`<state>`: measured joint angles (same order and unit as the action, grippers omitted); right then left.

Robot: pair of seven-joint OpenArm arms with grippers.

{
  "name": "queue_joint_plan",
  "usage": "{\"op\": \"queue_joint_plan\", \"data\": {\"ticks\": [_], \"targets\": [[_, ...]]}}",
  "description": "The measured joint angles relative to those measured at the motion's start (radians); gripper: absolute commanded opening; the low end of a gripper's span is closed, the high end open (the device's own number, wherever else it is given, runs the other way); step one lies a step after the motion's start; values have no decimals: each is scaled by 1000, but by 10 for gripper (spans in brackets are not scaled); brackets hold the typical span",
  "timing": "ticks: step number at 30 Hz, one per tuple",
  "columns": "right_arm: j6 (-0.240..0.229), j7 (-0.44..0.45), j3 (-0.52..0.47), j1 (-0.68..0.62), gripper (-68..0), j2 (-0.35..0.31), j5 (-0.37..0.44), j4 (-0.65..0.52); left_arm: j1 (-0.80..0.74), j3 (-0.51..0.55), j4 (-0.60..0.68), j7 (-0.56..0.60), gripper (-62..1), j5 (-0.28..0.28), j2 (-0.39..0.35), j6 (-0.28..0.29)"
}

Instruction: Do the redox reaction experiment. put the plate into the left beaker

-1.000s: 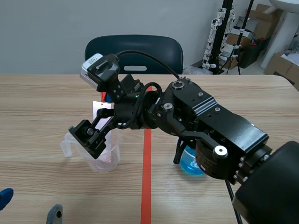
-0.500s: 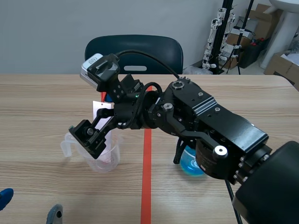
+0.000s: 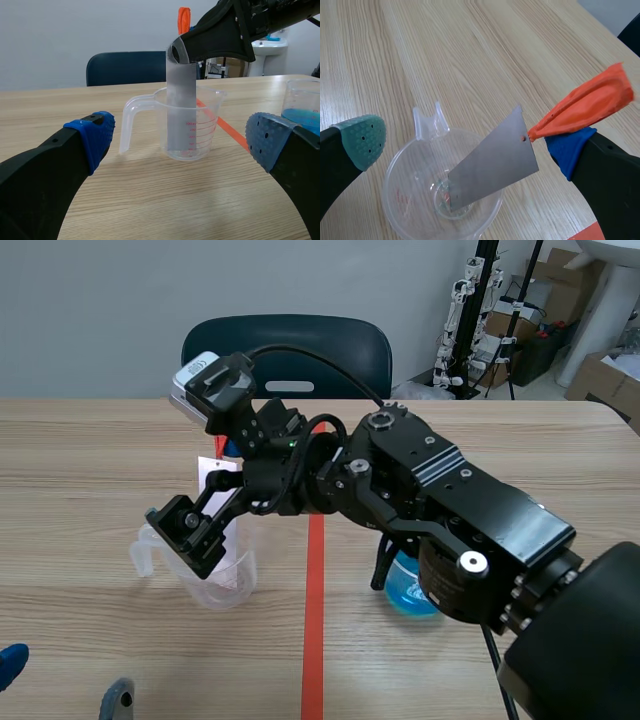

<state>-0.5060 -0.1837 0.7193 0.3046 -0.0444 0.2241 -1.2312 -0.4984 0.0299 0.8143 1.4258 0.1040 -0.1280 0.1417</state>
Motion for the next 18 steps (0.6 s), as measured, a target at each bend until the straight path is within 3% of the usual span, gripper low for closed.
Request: {"op": "queue_joint_plan", "data": {"ticks": [18], "targets": [[-3, -13, 0, 2, 4, 0, 0, -119, 0, 0, 0, 0, -58, 0, 0, 0]]}}
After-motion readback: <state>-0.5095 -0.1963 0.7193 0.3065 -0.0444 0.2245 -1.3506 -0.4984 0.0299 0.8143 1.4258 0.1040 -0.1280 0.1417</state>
